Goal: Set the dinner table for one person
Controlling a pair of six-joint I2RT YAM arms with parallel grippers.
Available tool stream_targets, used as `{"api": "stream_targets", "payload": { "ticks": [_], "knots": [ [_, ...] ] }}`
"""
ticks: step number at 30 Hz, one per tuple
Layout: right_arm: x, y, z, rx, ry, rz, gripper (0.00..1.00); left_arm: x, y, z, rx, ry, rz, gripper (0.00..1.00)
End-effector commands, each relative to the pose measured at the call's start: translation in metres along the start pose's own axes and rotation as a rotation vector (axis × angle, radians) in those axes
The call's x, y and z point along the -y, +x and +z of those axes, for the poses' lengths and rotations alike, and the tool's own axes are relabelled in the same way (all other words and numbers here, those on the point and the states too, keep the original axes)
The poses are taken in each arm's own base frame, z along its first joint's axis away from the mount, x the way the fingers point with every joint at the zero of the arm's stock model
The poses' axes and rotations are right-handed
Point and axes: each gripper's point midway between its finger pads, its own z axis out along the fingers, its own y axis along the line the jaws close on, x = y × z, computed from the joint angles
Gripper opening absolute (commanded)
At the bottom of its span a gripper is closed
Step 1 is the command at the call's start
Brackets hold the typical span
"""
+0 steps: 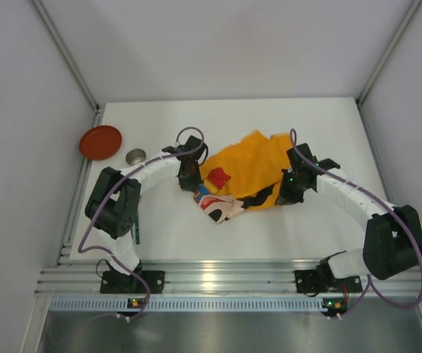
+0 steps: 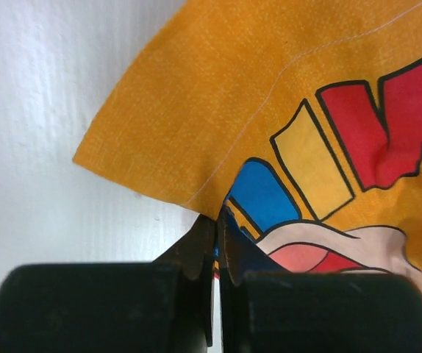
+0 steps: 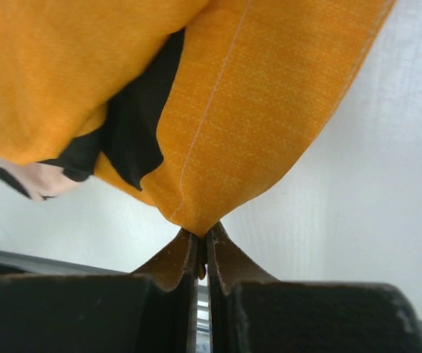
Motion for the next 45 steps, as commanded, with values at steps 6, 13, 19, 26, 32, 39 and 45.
{"api": "stream_targets", "payload": {
  "ticks": [6, 13, 19, 26, 32, 39, 45],
  "knots": [
    [0.111, 0.007, -0.055, 0.075, 0.292, 0.181, 0.00, -0.031, -0.125, -0.072, 0.229, -0.103, -0.056, 0.00],
    [0.120, 0.012, -0.056, 0.038, 0.304, 0.248, 0.00, -0.037, -0.176, -0.079, 0.288, -0.148, -0.078, 0.00],
    [0.120, 0.023, -0.071, 0.023, 0.308, 0.287, 0.00, -0.083, -0.143, -0.078, 0.216, -0.321, -0.227, 0.00],
    [0.109, -0.003, -0.086, 0.111, 0.275, 0.345, 0.00, -0.078, -0.084, -0.075, 0.161, -0.179, -0.263, 0.00],
    [0.050, -0.092, -0.069, 0.033, 0.060, 0.313, 0.00, -0.029, -0.149, -0.080, 0.164, -0.027, -0.231, 0.00],
    [-0.019, -0.286, -0.131, 0.222, -0.172, 0.186, 0.00, 0.055, -0.307, -0.176, 0.377, 0.490, -0.325, 0.00],
    [-0.003, -0.259, -0.245, 0.617, -0.077, 0.126, 0.00, 0.032, -0.281, -0.318, 0.847, 0.552, -0.230, 0.00]
  ]
}}
